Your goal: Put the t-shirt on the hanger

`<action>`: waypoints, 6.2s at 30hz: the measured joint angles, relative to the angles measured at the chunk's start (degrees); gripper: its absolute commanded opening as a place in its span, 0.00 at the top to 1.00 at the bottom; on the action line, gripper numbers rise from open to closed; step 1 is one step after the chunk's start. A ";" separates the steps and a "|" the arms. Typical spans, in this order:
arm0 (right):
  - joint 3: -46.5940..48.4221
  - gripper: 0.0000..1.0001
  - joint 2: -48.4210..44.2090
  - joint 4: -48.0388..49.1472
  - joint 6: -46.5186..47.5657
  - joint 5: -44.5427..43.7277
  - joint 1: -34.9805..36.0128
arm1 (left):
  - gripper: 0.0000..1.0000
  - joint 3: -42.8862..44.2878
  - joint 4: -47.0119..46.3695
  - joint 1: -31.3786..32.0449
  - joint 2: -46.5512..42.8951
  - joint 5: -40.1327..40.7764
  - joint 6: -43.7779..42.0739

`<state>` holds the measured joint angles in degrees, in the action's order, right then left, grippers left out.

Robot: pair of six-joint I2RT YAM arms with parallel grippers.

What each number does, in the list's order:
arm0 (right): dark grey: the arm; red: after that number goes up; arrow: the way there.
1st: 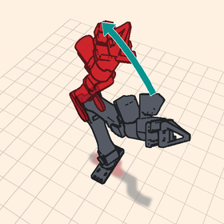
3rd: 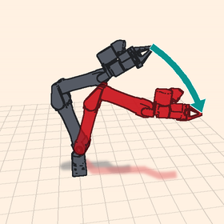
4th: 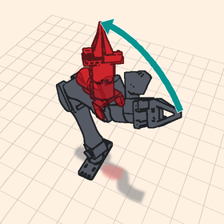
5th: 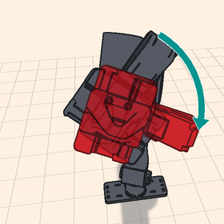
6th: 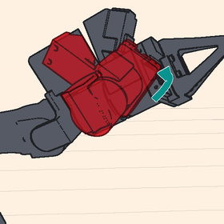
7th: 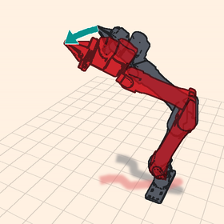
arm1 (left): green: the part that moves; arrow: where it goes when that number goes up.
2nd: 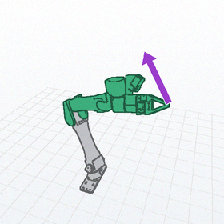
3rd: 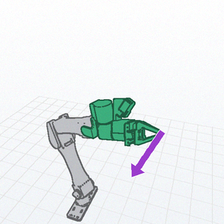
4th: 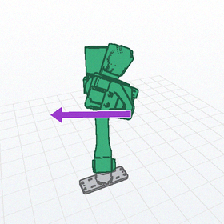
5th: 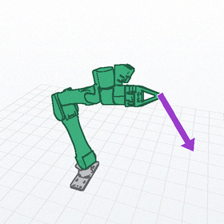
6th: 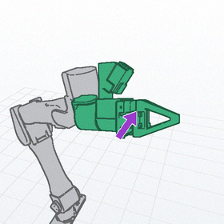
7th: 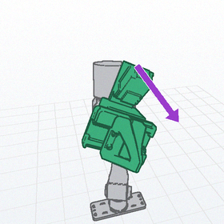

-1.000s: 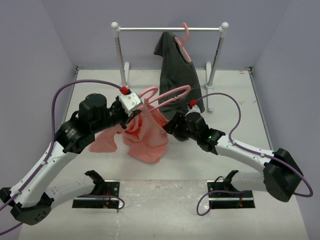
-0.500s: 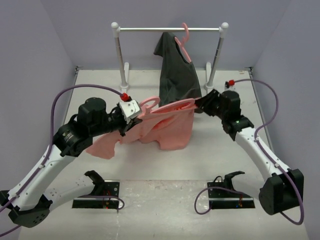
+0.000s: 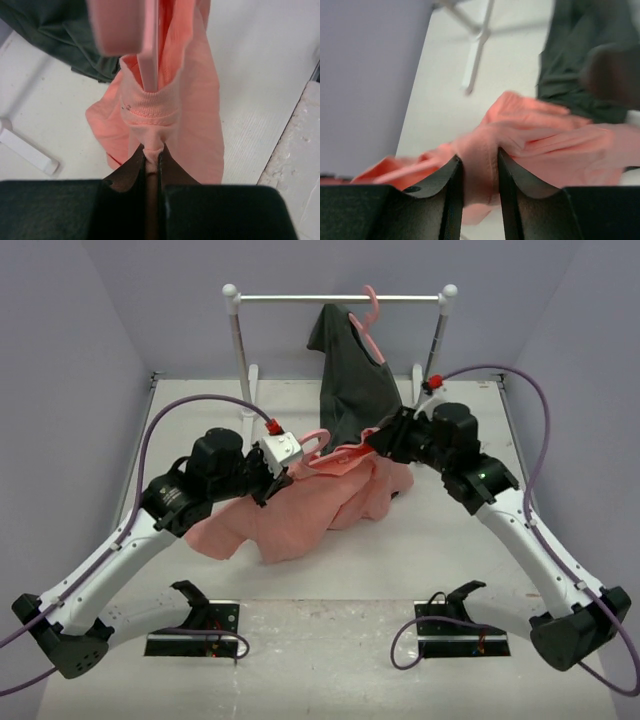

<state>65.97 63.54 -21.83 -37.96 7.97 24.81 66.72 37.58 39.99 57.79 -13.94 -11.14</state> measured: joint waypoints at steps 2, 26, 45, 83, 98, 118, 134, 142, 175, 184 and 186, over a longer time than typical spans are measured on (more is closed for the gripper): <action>1.47 0.26 2.23 -1.36 0.43 -0.85 5.86 | 1.00 -0.08 -2.02 -0.04 0.87 0.85 2.70; 3.30 0.01 -9.91 -3.55 30.34 11.22 6.08 | 1.00 -15.00 -33.71 -13.51 8.35 -37.23 15.14; 13.08 0.90 9.11 2.28 34.05 48.07 5.58 | 1.00 -14.79 -33.05 -13.32 10.35 -51.17 14.35; 19.34 1.00 -10.40 -5.22 29.18 29.00 1.12 | 0.47 -40.50 -44.93 -13.22 -26.53 -2.07 30.05; 19.30 1.00 -11.88 -8.05 30.18 22.59 1.06 | 1.00 -37.06 -46.50 -12.98 -21.25 17.08 34.73; 1.87 1.00 -26.73 -7.79 31.60 12.13 1.17 | 1.00 -33.67 -39.09 -18.60 -11.47 37.05 54.77; -0.48 1.00 -27.48 -4.95 31.59 17.31 1.17 | 0.08 -33.69 -37.80 -30.30 -12.59 27.80 56.56; 0.18 1.00 -24.76 -3.45 31.68 20.08 1.14 | 0.00 -30.95 -40.81 -32.41 -15.25 8.48 49.98; 6.46 1.00 -6.89 8.93 31.01 44.87 3.41 | 1.00 3.33 -50.19 -1.70 15.04 -47.27 31.77; 6.49 0.71 -7.19 9.40 30.62 43.96 3.38 | 1.00 6.22 -44.68 -1.64 15.33 -46.66 27.35; 6.49 0.52 -7.43 9.67 30.13 43.68 3.41 | 1.00 6.52 -43.72 -1.59 15.27 -46.12 26.61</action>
<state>72.47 56.12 -12.16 -7.83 51.65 28.22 73.24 -6.14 38.40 73.06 -60.06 15.47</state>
